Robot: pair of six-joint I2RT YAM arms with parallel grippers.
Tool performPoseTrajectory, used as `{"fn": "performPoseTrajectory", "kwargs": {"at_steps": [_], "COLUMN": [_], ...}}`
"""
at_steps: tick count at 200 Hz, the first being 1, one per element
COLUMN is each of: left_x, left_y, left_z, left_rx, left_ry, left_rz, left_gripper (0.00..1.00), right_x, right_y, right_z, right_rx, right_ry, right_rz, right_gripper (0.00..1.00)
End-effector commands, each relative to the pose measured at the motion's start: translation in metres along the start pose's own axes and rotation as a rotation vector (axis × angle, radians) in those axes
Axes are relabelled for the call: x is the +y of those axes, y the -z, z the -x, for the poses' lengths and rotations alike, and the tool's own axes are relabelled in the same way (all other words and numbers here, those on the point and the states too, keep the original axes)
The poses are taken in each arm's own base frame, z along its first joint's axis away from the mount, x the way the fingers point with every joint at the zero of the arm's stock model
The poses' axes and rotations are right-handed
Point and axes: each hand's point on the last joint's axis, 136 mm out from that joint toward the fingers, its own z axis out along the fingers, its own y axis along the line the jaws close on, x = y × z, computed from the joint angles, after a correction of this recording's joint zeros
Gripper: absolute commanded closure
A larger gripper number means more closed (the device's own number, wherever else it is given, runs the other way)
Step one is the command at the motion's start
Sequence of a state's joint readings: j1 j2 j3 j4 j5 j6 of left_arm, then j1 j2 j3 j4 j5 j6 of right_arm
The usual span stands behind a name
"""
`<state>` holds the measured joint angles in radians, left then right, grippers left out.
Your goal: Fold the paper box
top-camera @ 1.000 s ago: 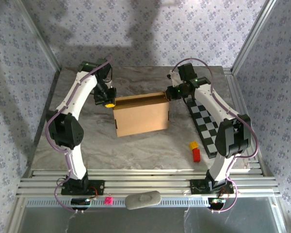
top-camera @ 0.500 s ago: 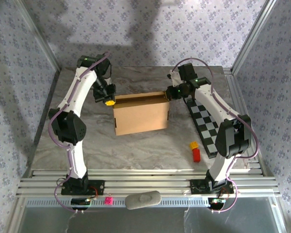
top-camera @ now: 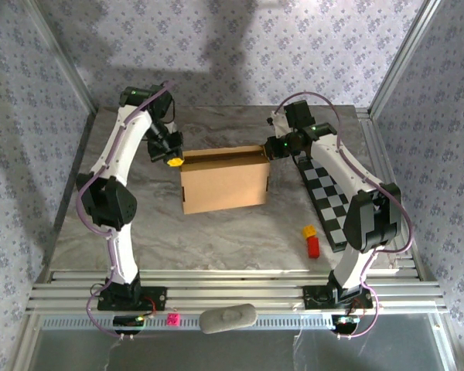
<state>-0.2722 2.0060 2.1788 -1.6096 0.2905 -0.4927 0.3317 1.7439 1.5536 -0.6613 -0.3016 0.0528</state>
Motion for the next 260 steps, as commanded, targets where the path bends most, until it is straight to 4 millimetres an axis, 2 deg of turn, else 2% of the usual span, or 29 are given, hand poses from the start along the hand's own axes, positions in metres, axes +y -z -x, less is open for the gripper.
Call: {"fn": "performPoseTrajectory", "kwargs": {"at_steps": [1,67,260], "left_x": [-0.004,-0.010,-0.016], "left_y": [0.006,0.006,0.015], "left_z": [-0.007,-0.010,-0.005], "left_rx": [0.043,0.090,0.110], "left_ry": [0.041,0.068,0.153], "left_rz": [-0.042,-0.115,-0.231], "left_gripper": [1.00,1.00,1.00], "right_x": [0.008,0.007,0.010], "right_y": [0.015,0.011,0.013], "right_z": [0.010,0.003,0.008], "right_rx": [-0.043,-0.036,-0.054], "right_ry": [0.004,-0.004,0.007], "right_rz": [0.012,0.013,0.017], "right_gripper": [1.00,1.00,1.00]}}
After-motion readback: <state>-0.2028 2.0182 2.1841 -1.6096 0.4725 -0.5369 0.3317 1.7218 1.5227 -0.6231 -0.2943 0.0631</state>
